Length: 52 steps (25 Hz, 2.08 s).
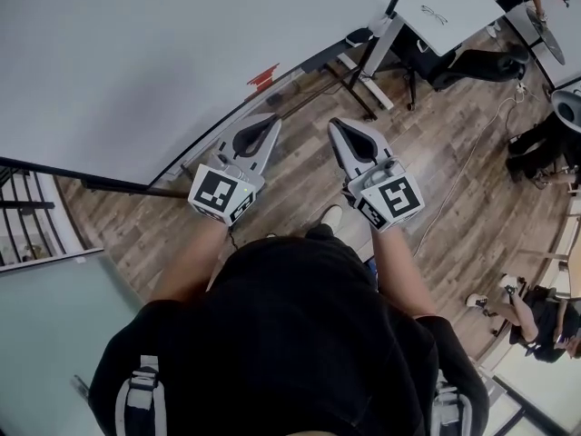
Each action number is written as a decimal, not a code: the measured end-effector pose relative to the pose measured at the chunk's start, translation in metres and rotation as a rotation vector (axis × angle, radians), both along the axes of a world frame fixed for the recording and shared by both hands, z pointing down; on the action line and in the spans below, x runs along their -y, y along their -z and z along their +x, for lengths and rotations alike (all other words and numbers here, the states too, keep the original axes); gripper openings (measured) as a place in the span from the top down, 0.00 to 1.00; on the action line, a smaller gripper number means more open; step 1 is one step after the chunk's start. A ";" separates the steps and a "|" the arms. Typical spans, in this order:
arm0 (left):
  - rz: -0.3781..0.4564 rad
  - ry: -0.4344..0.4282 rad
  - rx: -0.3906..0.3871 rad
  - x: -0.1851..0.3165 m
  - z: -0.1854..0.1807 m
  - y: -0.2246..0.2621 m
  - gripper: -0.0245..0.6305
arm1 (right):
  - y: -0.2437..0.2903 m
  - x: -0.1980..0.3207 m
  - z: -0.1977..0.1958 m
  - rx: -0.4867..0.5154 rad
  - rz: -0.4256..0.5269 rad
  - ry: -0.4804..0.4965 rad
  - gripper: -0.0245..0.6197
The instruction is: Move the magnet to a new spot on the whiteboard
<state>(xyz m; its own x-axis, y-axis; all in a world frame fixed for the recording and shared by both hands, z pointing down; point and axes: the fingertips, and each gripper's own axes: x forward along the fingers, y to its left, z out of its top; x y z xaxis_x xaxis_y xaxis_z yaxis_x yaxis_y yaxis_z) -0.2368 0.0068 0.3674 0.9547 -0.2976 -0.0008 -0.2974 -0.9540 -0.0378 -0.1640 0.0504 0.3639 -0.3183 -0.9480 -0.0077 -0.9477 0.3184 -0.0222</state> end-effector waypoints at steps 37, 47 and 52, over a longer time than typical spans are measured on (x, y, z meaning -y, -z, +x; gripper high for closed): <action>-0.017 0.293 0.044 0.069 0.171 -0.003 0.96 | -0.017 0.093 0.167 0.025 0.005 0.286 0.96; -0.038 0.315 0.019 0.114 0.155 0.000 0.96 | -0.010 0.137 0.146 -0.007 -0.003 0.312 0.96; -0.041 0.321 0.013 0.140 0.141 0.000 0.96 | -0.009 0.161 0.132 -0.011 -0.002 0.303 0.96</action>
